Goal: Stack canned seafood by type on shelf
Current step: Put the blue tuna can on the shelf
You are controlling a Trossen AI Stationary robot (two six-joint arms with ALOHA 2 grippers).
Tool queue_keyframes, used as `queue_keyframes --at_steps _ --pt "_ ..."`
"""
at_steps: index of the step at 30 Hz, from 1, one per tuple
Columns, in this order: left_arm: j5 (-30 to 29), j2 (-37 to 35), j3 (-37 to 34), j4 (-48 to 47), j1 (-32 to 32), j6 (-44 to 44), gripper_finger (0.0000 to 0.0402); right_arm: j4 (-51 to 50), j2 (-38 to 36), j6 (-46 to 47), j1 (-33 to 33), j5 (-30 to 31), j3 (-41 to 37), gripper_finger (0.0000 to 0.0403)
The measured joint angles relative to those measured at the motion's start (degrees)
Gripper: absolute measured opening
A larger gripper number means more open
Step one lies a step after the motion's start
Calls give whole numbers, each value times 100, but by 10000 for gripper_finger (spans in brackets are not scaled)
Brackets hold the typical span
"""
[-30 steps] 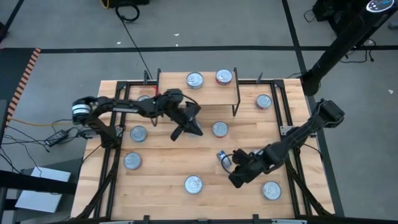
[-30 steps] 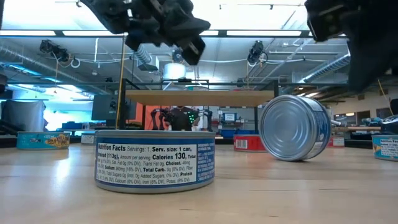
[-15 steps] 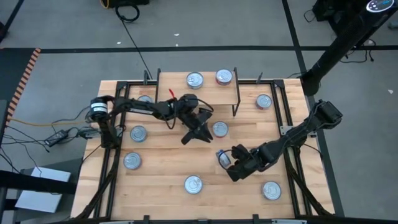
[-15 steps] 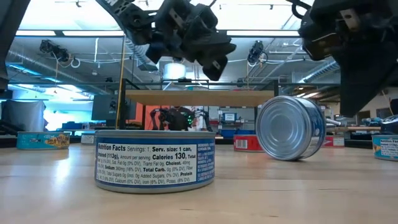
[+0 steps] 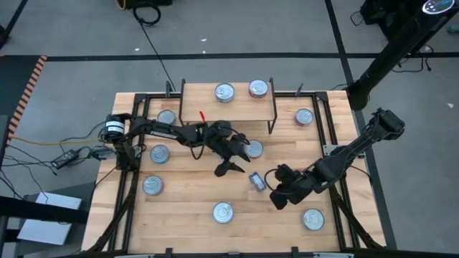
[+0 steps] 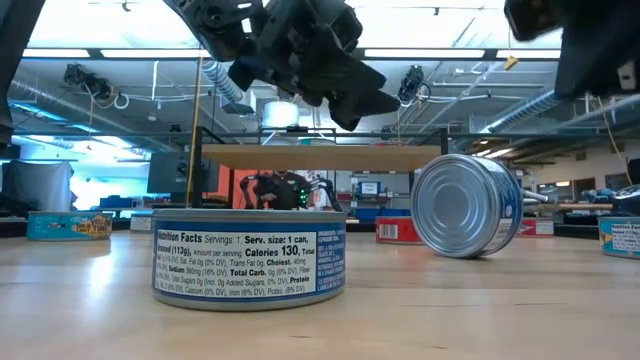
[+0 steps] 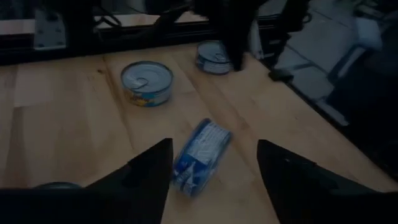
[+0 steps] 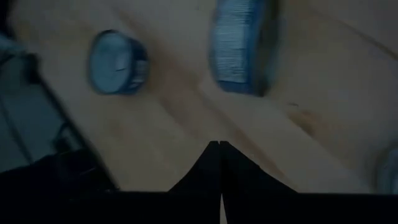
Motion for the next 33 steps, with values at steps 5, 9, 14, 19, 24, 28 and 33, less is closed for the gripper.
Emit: queue_keyframes --at_steps 5,9,14,19,24,28,33 --pt "-113 160 -2 10 -98 140 254 207 249 -378 -3 -40 1 6" --pt "-102 359 -4 117 -154 143 254 164 685 -395 -135 -85 0 6" --pt "-96 443 -4 109 -181 125 254 211 1099 -410 -311 -181 -2 6" --pt "-220 441 -2 134 -182 261 254 152 1228 -302 -486 -110 -2 6" --pt "-425 473 -2 142 -181 273 254 8 1224 -281 -709 36 -2 5" --pt "-433 488 -2 184 -181 285 254 -1 1224 -400 -867 46 -2 5" --pt "-425 614 -1 246 -181 276 254 40 1222 -541 -1018 55 -2 5"
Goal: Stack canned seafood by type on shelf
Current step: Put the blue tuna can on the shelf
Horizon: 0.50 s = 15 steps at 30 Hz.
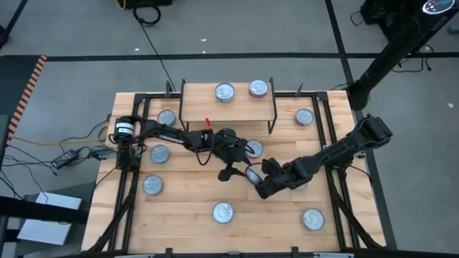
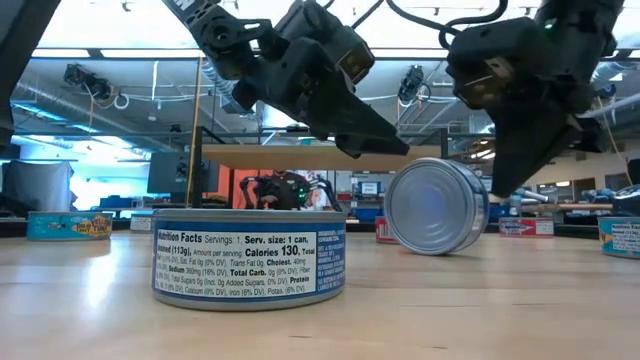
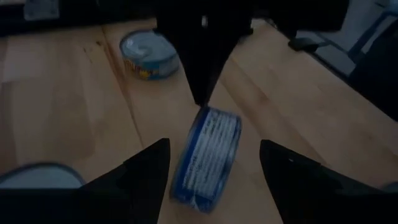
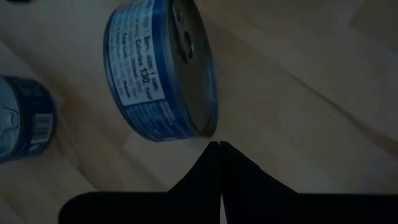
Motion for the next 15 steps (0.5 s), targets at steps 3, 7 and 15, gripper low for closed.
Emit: queue_keyframes --at_steps 3,7,15 --pt "-40 28 -3 -97 -2 -20 254 53 0 -90 -84 0 0 5" --pt "-182 28 -1 -15 -1 155 254 157 0 -219 -174 0 0 5" --pt "-189 249 33 31 0 294 254 301 -4 -451 -342 -3 0 6"
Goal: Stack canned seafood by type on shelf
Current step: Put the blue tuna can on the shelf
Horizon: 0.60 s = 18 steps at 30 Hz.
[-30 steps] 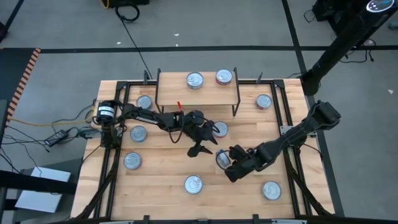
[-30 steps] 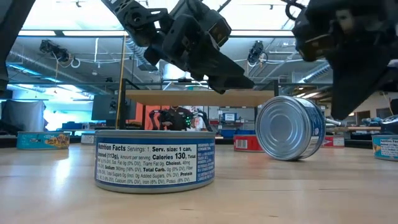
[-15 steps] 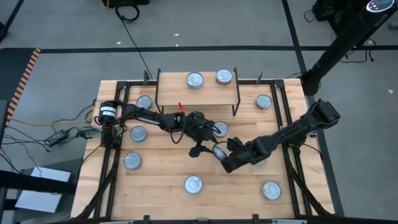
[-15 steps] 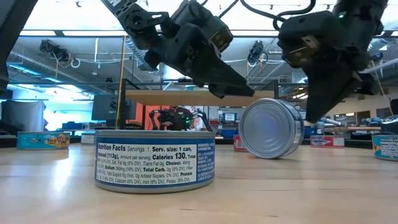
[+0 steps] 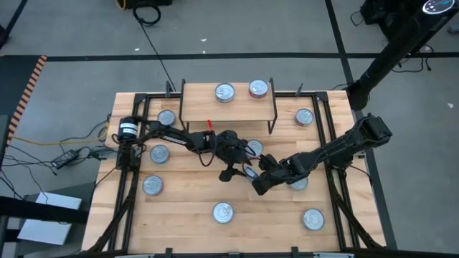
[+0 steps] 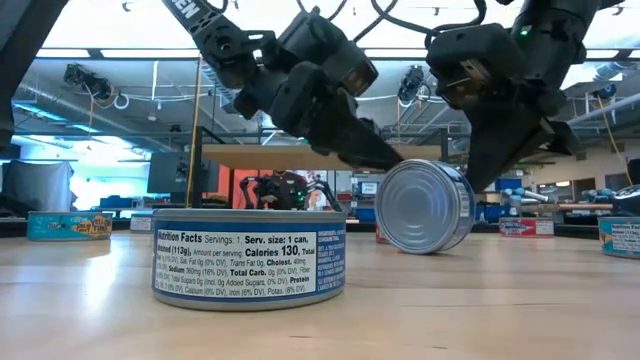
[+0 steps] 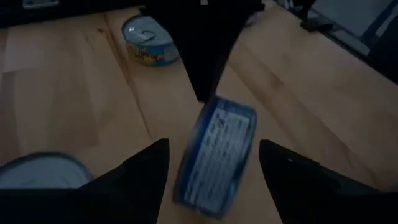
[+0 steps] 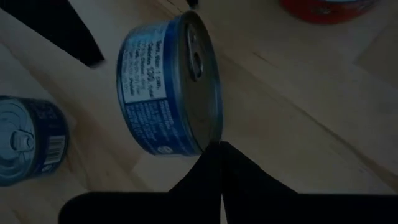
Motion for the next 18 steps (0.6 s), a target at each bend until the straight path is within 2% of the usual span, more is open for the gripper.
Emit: queue_keyframes --at_steps 11,18 --pt "125 240 321 -191 -1 -3 253 201 -4 -182 -73 -71 -2 6" --pt "234 240 320 -184 -91 96 210 215 -4 -305 -73 -76 -2 6"
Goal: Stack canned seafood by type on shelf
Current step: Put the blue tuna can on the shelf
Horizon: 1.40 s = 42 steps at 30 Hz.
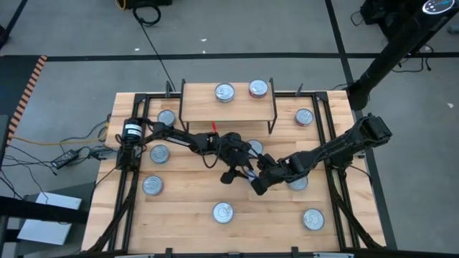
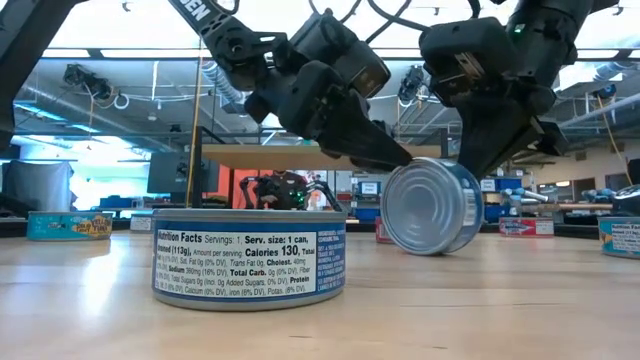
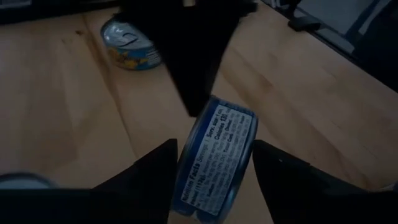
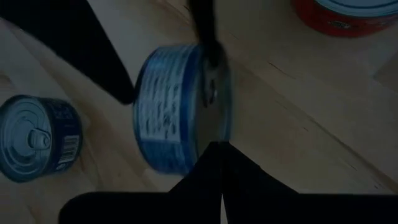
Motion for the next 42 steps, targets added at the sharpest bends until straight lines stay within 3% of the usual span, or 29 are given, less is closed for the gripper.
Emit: queue_keyframes --at_steps 12,20,42 --pt "-36 -2 0 -174 -29 -113 200 -62 -307 -74 -33 38 0 6" --pt "42 -2 -4 -356 -29 -324 201 -132 -743 40 388 143 0 7" --pt "-119 -2 -4 -320 -55 -564 255 142 -81 -86 357 123 -24 7"
